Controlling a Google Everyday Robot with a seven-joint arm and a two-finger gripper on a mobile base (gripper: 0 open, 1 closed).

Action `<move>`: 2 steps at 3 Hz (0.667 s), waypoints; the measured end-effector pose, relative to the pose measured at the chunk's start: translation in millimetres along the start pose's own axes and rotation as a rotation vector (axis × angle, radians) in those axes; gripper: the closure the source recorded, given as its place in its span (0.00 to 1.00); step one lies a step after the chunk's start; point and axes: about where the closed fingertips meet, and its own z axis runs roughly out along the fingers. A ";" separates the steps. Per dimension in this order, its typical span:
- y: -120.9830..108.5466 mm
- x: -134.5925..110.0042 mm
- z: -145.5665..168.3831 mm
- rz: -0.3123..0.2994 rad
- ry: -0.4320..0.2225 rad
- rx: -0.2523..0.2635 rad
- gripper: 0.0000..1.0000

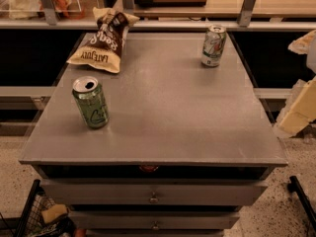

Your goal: Pick 7up can

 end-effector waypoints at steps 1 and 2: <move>-29.3 20.0 6.7 0.104 -0.085 0.072 0.00; -71.9 24.8 26.1 0.193 -0.221 0.128 0.00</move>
Offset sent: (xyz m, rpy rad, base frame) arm 0.1256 -0.0777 -0.0237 0.4163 -0.2896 -0.2218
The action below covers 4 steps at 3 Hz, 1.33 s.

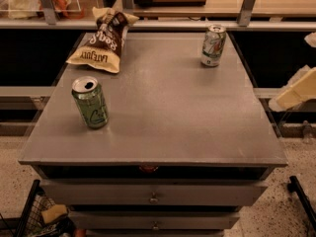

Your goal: Pick 7up can

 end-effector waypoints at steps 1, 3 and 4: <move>-3.6 -4.1 5.4 0.009 -0.021 0.007 0.00; -6.9 -8.3 25.0 0.049 -0.102 0.008 0.00; -21.5 -32.7 54.6 0.072 -0.211 0.010 0.00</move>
Offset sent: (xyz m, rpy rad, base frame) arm 0.0079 0.0002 -0.0036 0.0426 -0.0283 -0.0244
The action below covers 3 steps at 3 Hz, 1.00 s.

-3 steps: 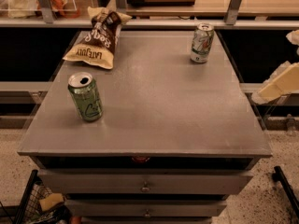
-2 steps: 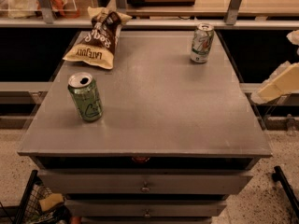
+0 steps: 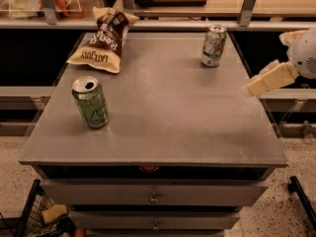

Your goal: Pick 7up can

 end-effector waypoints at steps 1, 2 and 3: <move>-10.3 -22.9 40.1 0.010 -0.068 -0.011 0.00; -8.6 -27.0 48.5 0.008 -0.083 -0.015 0.00; -13.3 -38.5 81.1 0.011 -0.124 -0.021 0.00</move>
Offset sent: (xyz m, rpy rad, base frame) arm 0.0319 0.0165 -0.0036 0.0481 -0.0314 0.0125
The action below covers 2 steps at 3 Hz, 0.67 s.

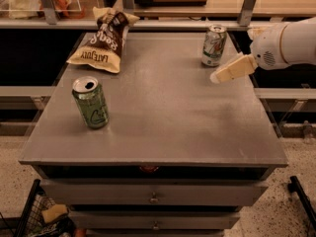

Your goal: Pick 7up can

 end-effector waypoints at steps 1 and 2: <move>-4.3 -3.7 29.9 0.014 -0.033 -0.013 0.00; -7.3 -3.8 50.9 0.034 -0.046 -0.027 0.00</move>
Offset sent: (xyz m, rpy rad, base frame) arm 0.0616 0.0282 -0.0361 0.0947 0.0203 0.0092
